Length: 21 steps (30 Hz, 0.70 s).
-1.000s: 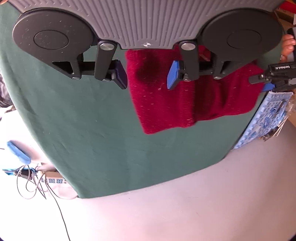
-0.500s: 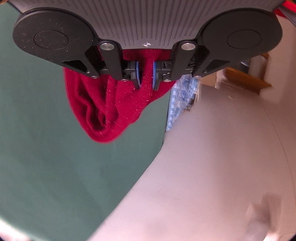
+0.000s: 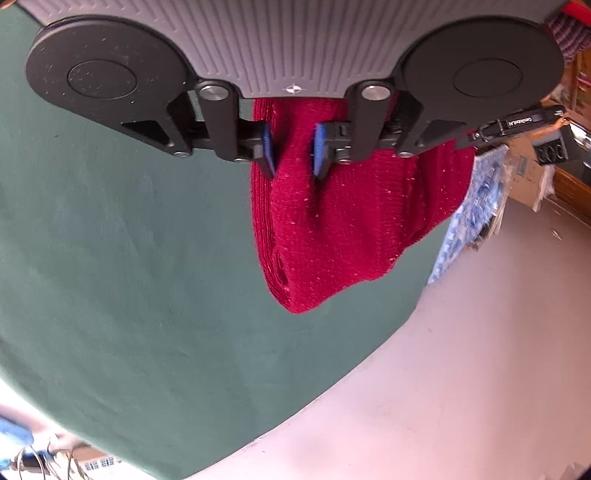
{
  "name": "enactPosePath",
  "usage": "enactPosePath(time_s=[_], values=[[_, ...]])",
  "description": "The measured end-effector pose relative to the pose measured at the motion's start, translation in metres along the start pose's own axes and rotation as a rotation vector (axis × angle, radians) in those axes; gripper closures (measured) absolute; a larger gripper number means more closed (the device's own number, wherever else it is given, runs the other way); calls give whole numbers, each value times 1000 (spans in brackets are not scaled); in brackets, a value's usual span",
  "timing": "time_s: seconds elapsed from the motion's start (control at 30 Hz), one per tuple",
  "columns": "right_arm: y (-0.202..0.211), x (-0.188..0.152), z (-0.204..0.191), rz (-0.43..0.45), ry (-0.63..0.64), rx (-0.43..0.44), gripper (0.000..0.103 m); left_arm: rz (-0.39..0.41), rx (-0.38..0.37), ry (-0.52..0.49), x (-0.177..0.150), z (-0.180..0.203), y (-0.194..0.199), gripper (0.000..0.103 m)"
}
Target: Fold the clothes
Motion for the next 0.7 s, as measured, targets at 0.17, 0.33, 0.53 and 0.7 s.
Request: enactPosePath(time_s=[0.17, 0.33, 0.53, 0.7], values=[[24, -2, -3, 12, 31, -22, 63, 22, 62, -49, 0, 14, 14, 58], [36, -9, -17, 10, 102, -58, 64, 29, 101, -99, -7, 30, 31, 46], [28, -22, -31, 44, 197, -167, 83, 95, 187, -186, -14, 48, 57, 46], [12, -22, -23, 32, 159, -206, 87, -6, 195, -147, -16, 39, 22, 65]])
Point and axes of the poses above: each gripper's, at about its wrist camera, not at the fingertips, and y roughly against the way its jaws point, z to its right, x to its top, the point moved 5 cm from there along -y, roughly the way its jaws point, and after that the axes turned 13 degrees about -z, right-handed, at the moved point
